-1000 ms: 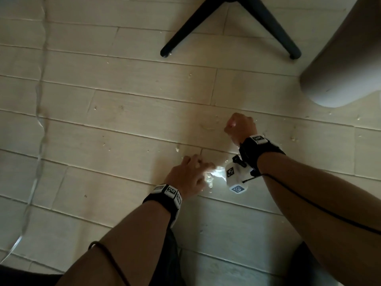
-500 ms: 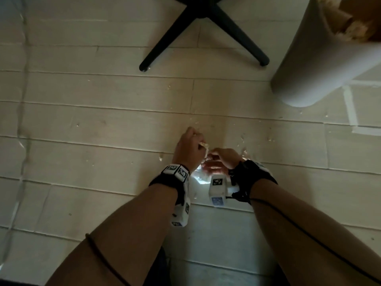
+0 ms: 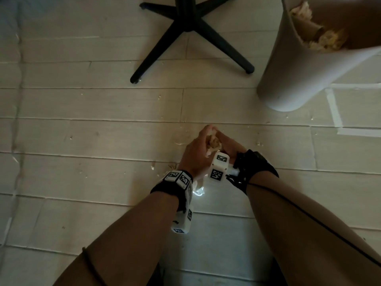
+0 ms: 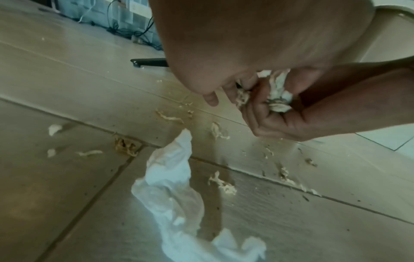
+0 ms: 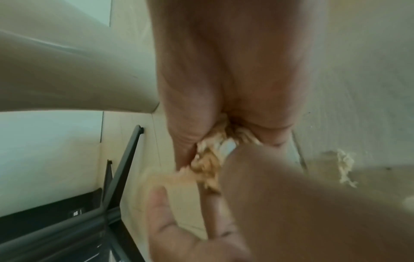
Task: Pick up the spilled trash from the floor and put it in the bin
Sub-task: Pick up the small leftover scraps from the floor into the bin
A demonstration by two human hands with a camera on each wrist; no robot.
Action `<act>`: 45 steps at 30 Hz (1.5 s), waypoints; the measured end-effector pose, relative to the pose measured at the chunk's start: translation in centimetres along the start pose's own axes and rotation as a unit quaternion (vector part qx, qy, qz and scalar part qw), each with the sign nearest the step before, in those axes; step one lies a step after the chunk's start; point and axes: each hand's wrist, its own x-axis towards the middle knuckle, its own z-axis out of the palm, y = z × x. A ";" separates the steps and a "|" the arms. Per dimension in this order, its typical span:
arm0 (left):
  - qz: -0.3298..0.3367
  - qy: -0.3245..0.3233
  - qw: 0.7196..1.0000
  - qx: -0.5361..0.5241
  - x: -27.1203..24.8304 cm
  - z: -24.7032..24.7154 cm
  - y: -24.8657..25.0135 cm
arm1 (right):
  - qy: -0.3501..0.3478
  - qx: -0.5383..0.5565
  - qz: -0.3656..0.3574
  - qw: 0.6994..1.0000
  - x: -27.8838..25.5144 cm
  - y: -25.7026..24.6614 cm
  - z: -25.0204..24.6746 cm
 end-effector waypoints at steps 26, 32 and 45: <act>-0.065 0.077 0.992 -0.077 2.8 -2.8 -3.8 | 0.013 -0.246 -0.036 0.968 2.8 -0.9 1.5; -0.078 0.067 0.985 0.141 3.3 -3.9 -6.7 | 0.120 0.001 -0.039 0.992 2.1 -0.7 0.6; -0.130 0.059 0.969 0.200 2.0 -4.9 -7.8 | 0.198 -0.535 -0.153 0.807 1.4 2.6 3.8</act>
